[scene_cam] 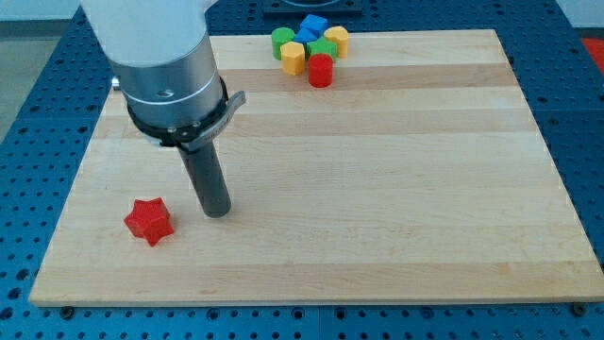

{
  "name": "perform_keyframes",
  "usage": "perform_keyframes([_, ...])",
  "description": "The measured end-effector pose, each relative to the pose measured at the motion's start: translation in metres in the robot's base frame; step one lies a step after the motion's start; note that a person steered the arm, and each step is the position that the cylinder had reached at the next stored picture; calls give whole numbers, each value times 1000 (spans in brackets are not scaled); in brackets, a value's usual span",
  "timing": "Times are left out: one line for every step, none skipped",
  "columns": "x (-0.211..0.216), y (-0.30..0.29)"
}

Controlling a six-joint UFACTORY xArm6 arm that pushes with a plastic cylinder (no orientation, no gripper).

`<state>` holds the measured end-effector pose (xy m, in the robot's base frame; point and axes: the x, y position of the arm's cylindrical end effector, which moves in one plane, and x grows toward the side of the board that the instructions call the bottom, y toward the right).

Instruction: Point your arm at green circle

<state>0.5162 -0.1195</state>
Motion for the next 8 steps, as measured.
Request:
perform_keyframes([5, -32])
perform_keyframes([23, -63])
perform_keyframes([43, -93])
perform_keyframes([44, -89])
perform_keyframes([9, -35])
perform_keyframes([-37, 65])
perform_keyframes([-93, 157])
perform_keyframes([-93, 157])
